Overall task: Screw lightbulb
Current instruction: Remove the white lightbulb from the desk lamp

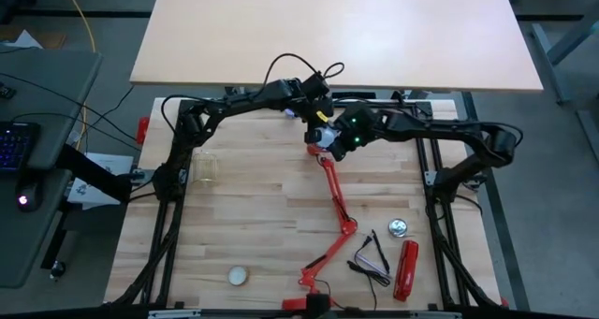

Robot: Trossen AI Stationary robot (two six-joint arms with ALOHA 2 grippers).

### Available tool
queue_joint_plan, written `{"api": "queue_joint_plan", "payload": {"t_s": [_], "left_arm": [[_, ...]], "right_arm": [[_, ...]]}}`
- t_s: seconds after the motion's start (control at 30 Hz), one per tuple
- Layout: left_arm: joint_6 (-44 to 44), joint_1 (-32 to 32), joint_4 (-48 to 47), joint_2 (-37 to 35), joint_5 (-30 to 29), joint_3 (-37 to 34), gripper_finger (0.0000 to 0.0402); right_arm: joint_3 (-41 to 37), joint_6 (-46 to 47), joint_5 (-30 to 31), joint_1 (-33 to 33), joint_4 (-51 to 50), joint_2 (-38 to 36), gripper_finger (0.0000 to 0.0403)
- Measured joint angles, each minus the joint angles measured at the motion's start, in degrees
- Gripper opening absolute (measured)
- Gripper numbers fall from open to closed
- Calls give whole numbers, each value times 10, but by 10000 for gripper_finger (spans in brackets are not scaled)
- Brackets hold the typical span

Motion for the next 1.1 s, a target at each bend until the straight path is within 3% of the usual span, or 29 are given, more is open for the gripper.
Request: {"api": "queue_joint_plan", "payload": {"t_s": [0.5, 0.93, 1.1], "left_arm": [[8, -2, -25, -3, -9, 1, 0], [-60, -2, -59, -7, 46, 1, 0], [-29, 11, -67, -21, -12, 19, 0]], "right_arm": [[-1, 13, 39, -26, 10, 8, 0], [-1, -1, 78, -100, 48, 8, 0], [-1, -10, 51, -146, 50, -4, 0]]}}
